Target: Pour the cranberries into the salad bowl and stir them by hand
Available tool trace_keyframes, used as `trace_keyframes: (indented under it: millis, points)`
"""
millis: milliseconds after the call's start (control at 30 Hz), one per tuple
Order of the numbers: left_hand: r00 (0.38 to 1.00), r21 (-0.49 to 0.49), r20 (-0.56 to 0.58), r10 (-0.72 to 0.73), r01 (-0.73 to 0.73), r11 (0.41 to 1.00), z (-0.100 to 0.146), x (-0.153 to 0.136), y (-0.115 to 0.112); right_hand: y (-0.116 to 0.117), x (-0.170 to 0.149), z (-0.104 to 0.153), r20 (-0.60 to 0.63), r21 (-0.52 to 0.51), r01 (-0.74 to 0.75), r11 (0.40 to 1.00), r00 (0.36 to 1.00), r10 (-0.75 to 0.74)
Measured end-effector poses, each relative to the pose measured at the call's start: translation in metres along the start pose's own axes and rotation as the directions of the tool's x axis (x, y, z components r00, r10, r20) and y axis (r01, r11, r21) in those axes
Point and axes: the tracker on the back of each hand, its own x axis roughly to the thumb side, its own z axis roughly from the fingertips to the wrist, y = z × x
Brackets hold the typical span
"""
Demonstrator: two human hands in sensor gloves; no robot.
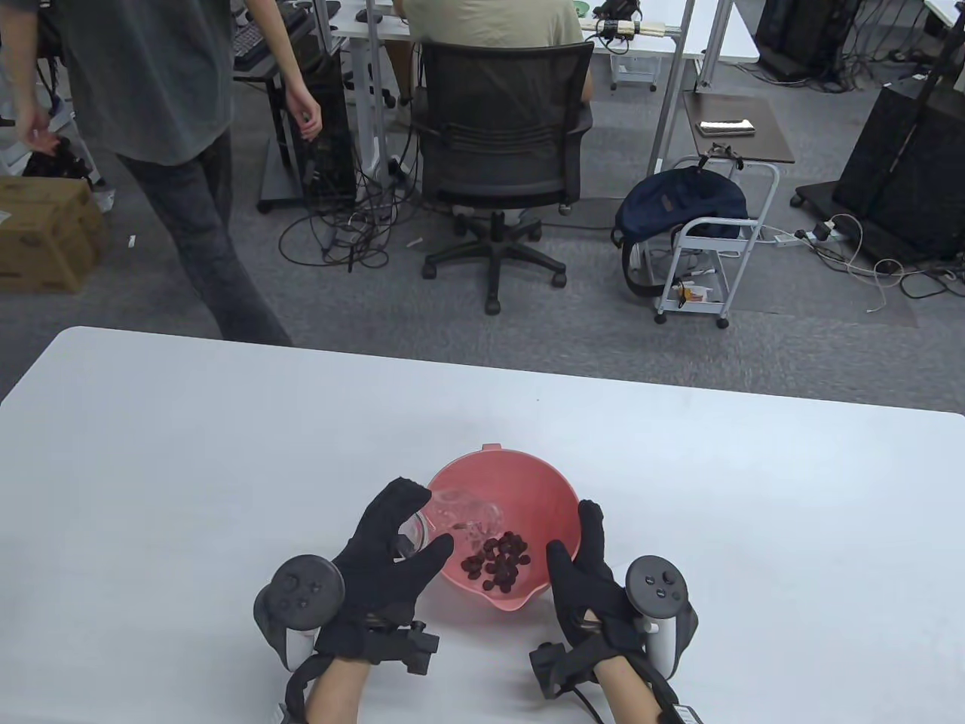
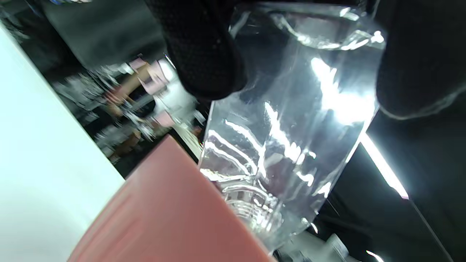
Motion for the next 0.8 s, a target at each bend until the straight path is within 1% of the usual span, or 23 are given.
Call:
trace_keyframes:
  millis: [33,67,100,133,167,200,233,267,300,333,367,400,433,467,500,533,567,667,800]
  points:
    - [0.990,-0.047,-0.001,0.139,-0.139,0.989,-0.001,-0.002,-0.003,0.000,0.000,0.000,0.000,-0.001,-0.003,1.000,1.000,0.003]
    - [0.945,-0.043,-0.033,0.326,-0.327,0.944,0.001,-0.002,-0.007,0.000,0.000,0.000,0.000,-0.002,-0.004,1.000,1.000,0.004]
    - [0.958,0.055,-0.081,0.274,-0.270,0.961,0.004,0.002,-0.007,0.000,0.000,0.000,0.000,-0.002,-0.003,1.000,1.000,0.003]
    - [0.987,0.095,-0.083,0.137,-0.129,0.987,0.005,0.003,-0.005,0.000,0.000,0.000,0.000,0.000,0.000,1.000,1.000,0.000]
    - [0.996,0.099,-0.045,-0.081,0.085,0.991,0.004,0.005,-0.001,0.000,0.000,0.000,0.000,0.002,0.003,1.000,1.000,-0.003]
    - [0.993,0.046,0.002,-0.117,0.117,0.992,0.001,0.005,0.001,0.000,0.000,0.000,0.000,0.002,0.003,1.000,1.000,-0.003]
    - [0.999,-0.045,0.025,0.047,-0.045,0.998,-0.001,0.003,-0.002,0.000,0.000,0.000,0.000,0.001,-0.001,1.000,1.000,0.001]
    - [0.970,-0.067,-0.001,0.244,-0.244,0.967,0.000,0.001,-0.006,0.000,0.000,0.000,0.000,-0.001,-0.004,1.000,1.000,0.004]
    - [0.959,-0.001,-0.034,0.282,-0.282,0.959,0.003,0.002,-0.008,0.000,0.000,0.000,0.000,-0.001,-0.004,1.000,1.000,0.004]
    - [0.988,0.097,-0.067,0.141,-0.135,0.986,0.005,0.004,-0.006,0.000,-0.001,-0.001,0.000,0.000,-0.001,1.000,1.000,0.001]
    - [0.999,0.100,-0.047,0.000,0.005,0.995,0.004,0.006,-0.003,0.000,0.000,0.000,0.000,0.001,0.001,1.000,1.000,-0.001]
    - [0.995,0.029,0.015,-0.097,0.096,0.995,0.001,0.008,-0.001,0.000,0.000,0.000,0.000,0.003,0.003,1.000,1.000,-0.003]
    - [0.998,-0.016,0.038,-0.058,0.059,0.998,0.000,0.008,-0.001,0.000,0.000,0.000,-0.001,0.003,0.002,1.000,1.000,-0.002]
    - [0.997,-0.048,0.034,0.072,-0.071,0.996,0.000,0.007,-0.004,0.000,0.000,0.000,-0.001,0.001,-0.002,1.000,1.000,0.002]
    - [0.986,-0.015,0.003,0.168,-0.168,0.986,0.002,0.005,-0.006,0.001,0.000,0.000,0.000,-0.002,-0.004,1.000,1.000,0.004]
    - [0.976,0.028,-0.042,0.214,-0.213,0.977,0.002,0.003,-0.006,0.001,0.000,0.000,0.000,-0.002,-0.004,1.000,1.000,0.004]
    - [0.976,0.049,-0.071,0.207,-0.204,0.978,0.003,-0.001,-0.004,0.000,0.000,0.000,0.000,0.001,0.001,1.000,1.000,-0.001]
    - [0.974,0.084,-0.099,0.204,-0.196,0.977,0.002,-0.009,0.000,0.001,0.000,0.000,-0.001,0.003,0.000,1.000,1.000,0.000]
    - [0.960,0.123,-0.147,0.237,-0.220,0.968,0.002,-0.019,0.007,0.001,0.000,0.000,-0.001,0.000,0.001,1.000,1.000,-0.001]
